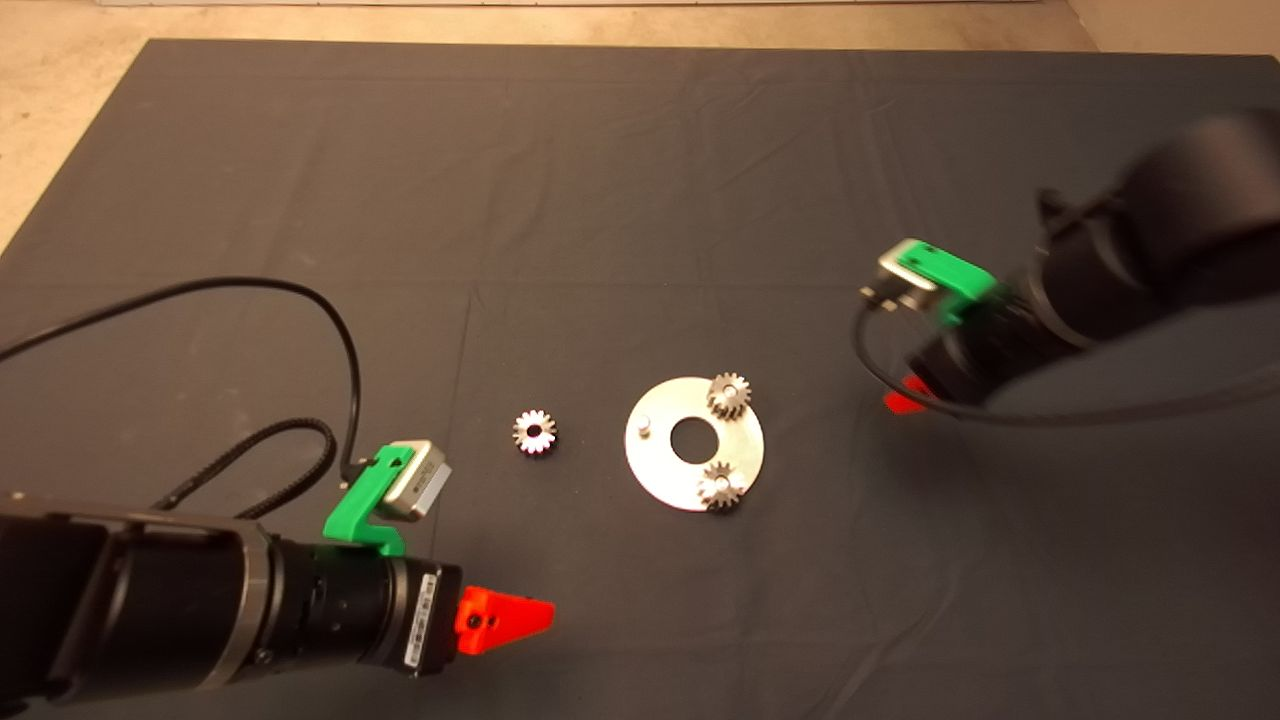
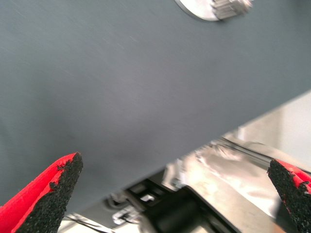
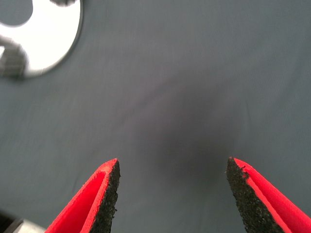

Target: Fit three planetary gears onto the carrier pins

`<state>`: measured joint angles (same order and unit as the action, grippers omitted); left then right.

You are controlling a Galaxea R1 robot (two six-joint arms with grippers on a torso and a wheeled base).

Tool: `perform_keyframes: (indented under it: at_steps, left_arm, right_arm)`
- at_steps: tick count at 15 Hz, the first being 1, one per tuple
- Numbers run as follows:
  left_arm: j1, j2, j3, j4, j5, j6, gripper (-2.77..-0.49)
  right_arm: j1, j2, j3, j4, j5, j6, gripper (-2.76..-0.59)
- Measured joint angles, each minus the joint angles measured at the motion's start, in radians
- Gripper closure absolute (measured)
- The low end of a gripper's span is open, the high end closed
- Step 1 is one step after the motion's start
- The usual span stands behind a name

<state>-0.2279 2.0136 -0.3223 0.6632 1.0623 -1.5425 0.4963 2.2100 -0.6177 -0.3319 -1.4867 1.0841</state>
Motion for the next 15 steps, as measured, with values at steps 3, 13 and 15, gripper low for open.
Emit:
perform_keyframes:
  at_steps: [3,13,15]
  left_arm:
    - [-0.020,0.000,0.000,-0.011,0.047,0.080,-2.76]
    - [-0.077,0.103,-0.063,-0.102,0.353,0.466,-2.76]
    - [-0.078,0.163,-0.138,-0.102,0.356,0.512,-2.76]
  right_arm:
    - [0.040,-0.149,0.136,0.000,-0.046,0.108,-1.60]
    - [0.065,-0.297,0.229,0.075,-0.009,0.160,-1.60]
    - [0.064,-0.296,0.229,0.079,0.009,0.160,-1.60]
